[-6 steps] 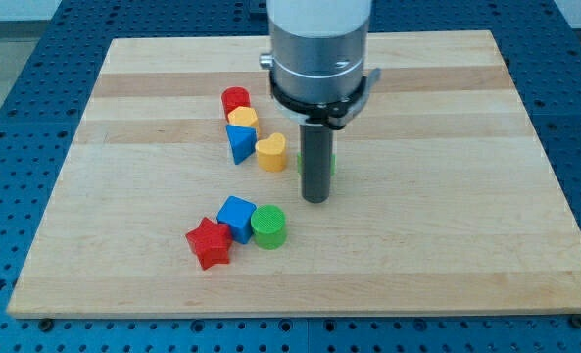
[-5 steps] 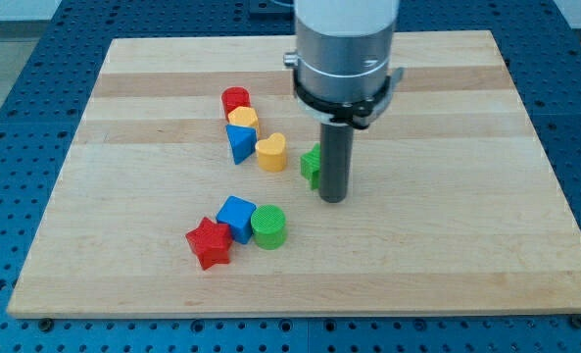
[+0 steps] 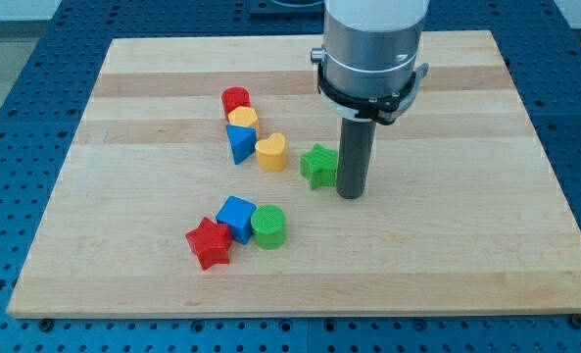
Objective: Move the green star right side to the yellow heart
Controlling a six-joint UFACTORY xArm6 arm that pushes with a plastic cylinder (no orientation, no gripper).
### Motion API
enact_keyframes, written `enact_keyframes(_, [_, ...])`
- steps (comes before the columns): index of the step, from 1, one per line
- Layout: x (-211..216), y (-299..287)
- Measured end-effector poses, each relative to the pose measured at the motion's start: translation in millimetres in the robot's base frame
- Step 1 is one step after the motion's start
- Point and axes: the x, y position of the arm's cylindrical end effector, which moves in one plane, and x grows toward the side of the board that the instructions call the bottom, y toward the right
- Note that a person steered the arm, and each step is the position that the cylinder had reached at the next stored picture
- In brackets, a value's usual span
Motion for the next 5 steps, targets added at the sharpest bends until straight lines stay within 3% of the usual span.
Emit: enact_keyframes(5, [-5.1,-24.7])
